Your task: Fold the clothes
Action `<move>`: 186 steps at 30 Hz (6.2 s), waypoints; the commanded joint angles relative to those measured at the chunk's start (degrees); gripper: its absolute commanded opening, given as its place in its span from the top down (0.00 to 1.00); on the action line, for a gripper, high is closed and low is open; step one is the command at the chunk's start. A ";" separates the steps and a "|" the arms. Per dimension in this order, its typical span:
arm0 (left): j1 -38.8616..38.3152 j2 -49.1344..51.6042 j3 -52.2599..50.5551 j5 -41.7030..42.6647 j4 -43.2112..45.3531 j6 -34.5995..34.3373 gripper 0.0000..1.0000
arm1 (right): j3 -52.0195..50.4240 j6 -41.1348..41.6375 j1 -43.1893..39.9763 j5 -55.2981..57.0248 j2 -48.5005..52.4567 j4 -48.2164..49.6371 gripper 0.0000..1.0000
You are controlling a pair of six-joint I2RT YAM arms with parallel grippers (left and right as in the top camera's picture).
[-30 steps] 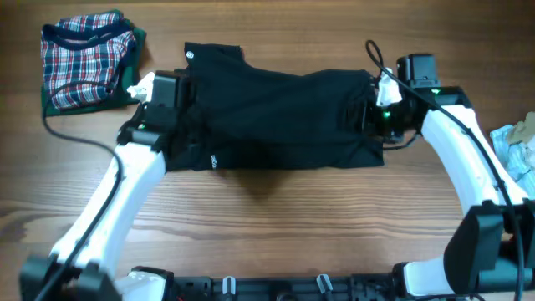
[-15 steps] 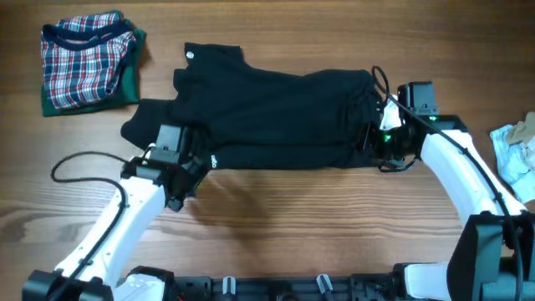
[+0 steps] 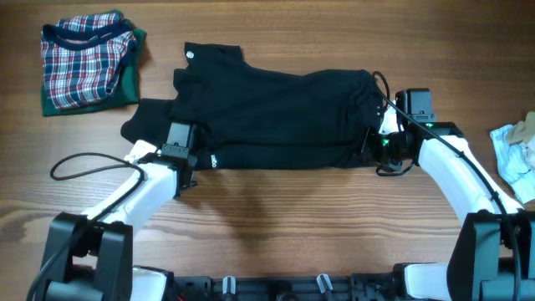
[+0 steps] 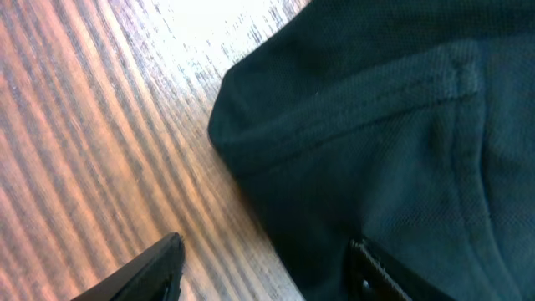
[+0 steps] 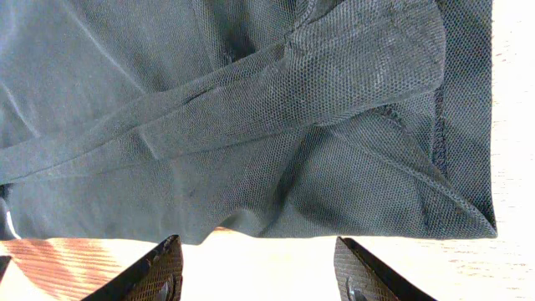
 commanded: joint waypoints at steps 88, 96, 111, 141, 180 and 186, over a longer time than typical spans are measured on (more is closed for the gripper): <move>0.07 5.51 3.26 16.52 12.63 31.21 0.96 | -0.63 -12.20 -3.98 -1.81 4.50 6.75 0.95; 0.11 5.51 3.23 18.08 -3.89 20.74 0.96 | -0.87 -8.20 -3.98 3.19 4.55 -0.02 0.96; 0.11 5.51 3.17 18.08 -8.28 20.44 0.96 | -8.81 -2.27 -3.98 8.15 4.55 5.77 0.96; 0.11 5.51 3.17 18.08 -5.49 20.44 0.94 | -8.70 9.81 -4.00 13.73 9.14 8.50 0.96; 0.04 -22.29 14.82 32.22 -16.00 39.19 0.29 | 12.79 -18.32 -3.98 -4.81 -20.55 -16.83 0.49; 0.07 -4.59 37.38 27.96 -14.88 49.92 0.28 | 30.58 -21.90 -3.98 -5.05 -4.61 -18.75 0.35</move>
